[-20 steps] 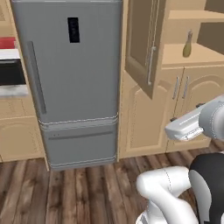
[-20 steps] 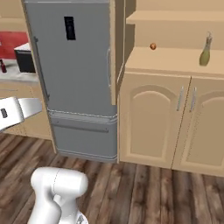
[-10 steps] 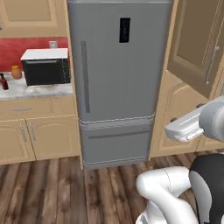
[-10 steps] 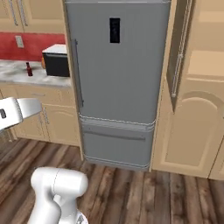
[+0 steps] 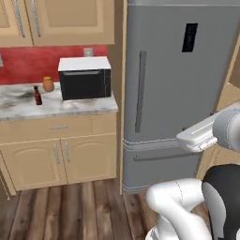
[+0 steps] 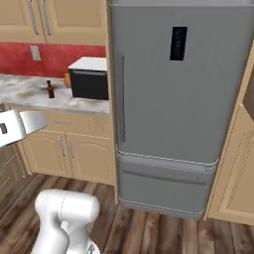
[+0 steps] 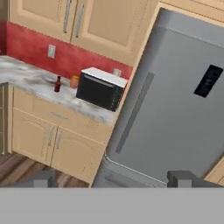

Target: Pick the oil and vinegar bottle and condiment bottle from the counter and place them in the cabinet.

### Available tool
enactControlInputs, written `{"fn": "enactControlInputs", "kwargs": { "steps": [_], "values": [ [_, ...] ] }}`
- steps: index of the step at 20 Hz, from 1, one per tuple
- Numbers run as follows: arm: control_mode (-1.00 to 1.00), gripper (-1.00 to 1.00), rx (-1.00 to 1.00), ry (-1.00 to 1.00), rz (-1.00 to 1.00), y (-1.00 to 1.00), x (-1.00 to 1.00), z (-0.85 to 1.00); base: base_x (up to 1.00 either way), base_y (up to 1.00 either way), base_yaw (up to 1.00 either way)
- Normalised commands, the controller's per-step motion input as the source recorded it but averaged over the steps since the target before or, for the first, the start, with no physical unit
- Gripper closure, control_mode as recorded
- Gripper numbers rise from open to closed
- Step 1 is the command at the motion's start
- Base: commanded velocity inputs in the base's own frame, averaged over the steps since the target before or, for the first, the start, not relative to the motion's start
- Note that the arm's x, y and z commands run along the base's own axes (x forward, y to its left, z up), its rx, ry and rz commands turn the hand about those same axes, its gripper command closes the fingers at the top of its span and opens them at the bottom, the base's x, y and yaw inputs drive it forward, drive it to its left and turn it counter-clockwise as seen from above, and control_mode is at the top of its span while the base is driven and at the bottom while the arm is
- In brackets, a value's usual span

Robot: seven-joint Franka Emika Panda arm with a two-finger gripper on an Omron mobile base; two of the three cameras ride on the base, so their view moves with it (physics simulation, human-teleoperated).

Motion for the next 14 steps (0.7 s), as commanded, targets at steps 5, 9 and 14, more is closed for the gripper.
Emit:
{"fn": "enactControlInputs", "kwargs": {
  "steps": [5,9,14],
  "values": [
    [1.00,-1.00,0.00,0.00,0.00,0.00,0.00,0.00,0.75,0.85,0.00],
    [1.00,-1.00,0.00,0.00,0.00,0.00,0.00,0.00,0.71,0.88,0.00],
    [1.00,-1.00,0.00,0.00,0.00,0.00,0.00,0.00,0.87,0.65,0.00]
  ]
}}
